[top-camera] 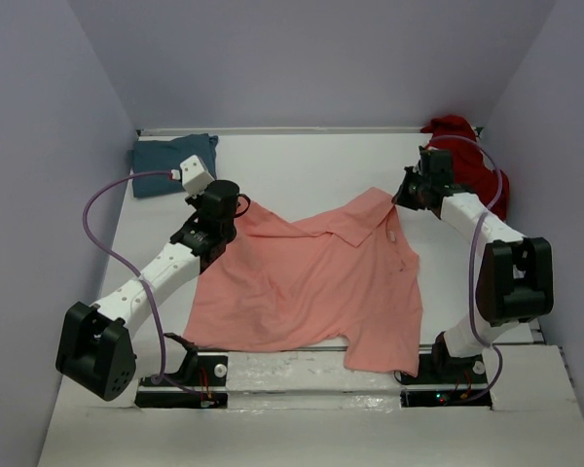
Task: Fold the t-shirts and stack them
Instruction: Flatten the tshirt out
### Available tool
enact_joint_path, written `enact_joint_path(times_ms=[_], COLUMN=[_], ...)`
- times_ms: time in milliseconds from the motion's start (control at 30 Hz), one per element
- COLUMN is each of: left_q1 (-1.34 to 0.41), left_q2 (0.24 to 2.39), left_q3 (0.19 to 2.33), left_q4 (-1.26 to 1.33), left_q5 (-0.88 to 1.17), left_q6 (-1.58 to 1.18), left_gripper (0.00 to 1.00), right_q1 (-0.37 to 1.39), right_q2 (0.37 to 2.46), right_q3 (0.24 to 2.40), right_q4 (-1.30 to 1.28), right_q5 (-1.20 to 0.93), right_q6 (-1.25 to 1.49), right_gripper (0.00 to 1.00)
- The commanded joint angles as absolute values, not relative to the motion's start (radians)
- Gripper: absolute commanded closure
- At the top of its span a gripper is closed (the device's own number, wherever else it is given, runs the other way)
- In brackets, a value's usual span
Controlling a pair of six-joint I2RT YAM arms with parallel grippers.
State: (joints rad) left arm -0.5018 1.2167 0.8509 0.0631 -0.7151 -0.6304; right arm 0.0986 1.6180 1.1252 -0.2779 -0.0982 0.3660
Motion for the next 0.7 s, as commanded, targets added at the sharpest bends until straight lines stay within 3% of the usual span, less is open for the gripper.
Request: enact_joint_path(times_ms=[0, 233, 367, 667], left_q1=[-0.499, -0.499, -0.499, -0.494], left_q2=[1.21, 1.198, 1.201, 1.196], left_q3=[0.893, 0.888, 0.888, 0.89], left_q4=[0.1, 0.098, 0.097, 0.092], left_q5=[-0.749, -0.746, -0.742, -0.752], left_q6=[-0.62, -0.621, -0.621, -0.614], left_gripper=[1.0, 1.0, 1.0, 1.0], right_q1=[0.11, 0.11, 0.11, 0.11], right_q2=[1.533, 1.557, 1.623, 1.686], right_q3=[1.213, 1.31, 1.313, 1.267], right_q4=[-0.34, -0.423, -0.423, -0.36], right_q5=[-0.127, -0.134, -0.136, -0.15], right_q6=[0.357, 0.322, 0.313, 0.325], right_gripper=[1.0, 1.0, 0.88, 0.85])
